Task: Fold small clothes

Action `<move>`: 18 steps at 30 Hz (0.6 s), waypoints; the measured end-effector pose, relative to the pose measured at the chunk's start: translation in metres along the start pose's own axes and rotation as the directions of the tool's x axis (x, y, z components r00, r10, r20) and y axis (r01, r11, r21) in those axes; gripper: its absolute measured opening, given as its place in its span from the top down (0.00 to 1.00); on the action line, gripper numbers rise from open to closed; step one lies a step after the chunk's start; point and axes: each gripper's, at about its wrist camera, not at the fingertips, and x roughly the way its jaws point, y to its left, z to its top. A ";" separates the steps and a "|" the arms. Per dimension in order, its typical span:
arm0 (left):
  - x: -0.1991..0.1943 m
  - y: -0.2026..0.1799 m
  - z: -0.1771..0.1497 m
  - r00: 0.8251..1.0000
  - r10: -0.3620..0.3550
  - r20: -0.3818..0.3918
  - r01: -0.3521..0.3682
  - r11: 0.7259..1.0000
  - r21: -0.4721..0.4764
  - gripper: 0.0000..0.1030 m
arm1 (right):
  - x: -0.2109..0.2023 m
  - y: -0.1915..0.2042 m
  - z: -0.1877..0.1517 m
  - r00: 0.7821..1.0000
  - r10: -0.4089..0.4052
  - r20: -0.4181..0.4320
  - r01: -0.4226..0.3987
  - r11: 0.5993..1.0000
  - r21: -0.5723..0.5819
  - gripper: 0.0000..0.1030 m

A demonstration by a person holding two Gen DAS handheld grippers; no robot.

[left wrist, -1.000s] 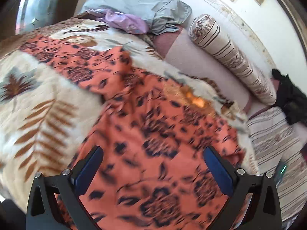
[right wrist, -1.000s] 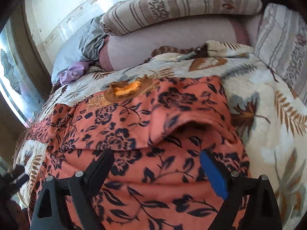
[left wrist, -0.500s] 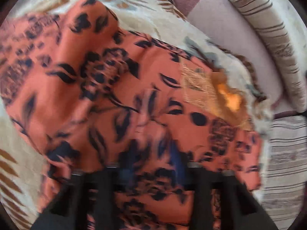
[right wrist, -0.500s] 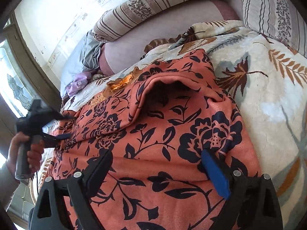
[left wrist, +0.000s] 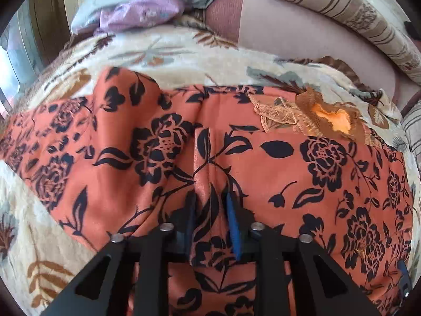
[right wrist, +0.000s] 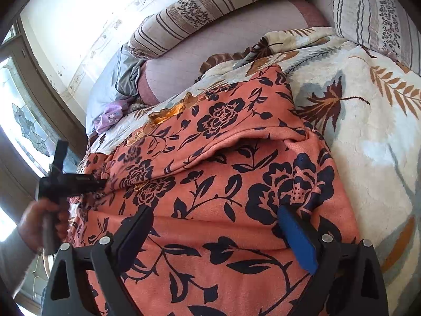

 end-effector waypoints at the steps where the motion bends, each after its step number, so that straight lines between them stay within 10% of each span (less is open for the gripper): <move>1: -0.005 0.001 -0.001 1.000 -0.014 -0.022 0.014 1.000 -0.011 0.50 | 0.000 0.000 0.000 1.000 -0.001 0.000 0.001 1.000 -0.002 0.06; 6: -0.050 0.015 -0.026 0.995 -0.039 0.093 0.048 0.995 -0.089 0.24 | 0.001 0.001 0.000 1.000 -0.001 -0.001 0.001 1.000 -0.009 0.05; 8: -0.017 0.007 -0.036 0.997 0.028 -0.072 -0.028 1.000 0.008 0.25 | 0.002 0.002 0.000 1.000 -0.007 -0.005 0.007 1.000 -0.013 0.05; 12: -0.037 -0.002 -0.029 0.999 0.037 -0.027 -0.036 0.998 0.049 0.37 | 0.003 0.002 0.000 1.000 -0.009 -0.008 0.009 1.000 -0.013 0.05; 18: -0.102 -0.016 -0.036 0.991 0.015 0.136 -0.021 0.999 0.045 0.26 | 0.004 0.003 0.001 1.000 -0.017 -0.012 0.017 1.000 -0.018 0.04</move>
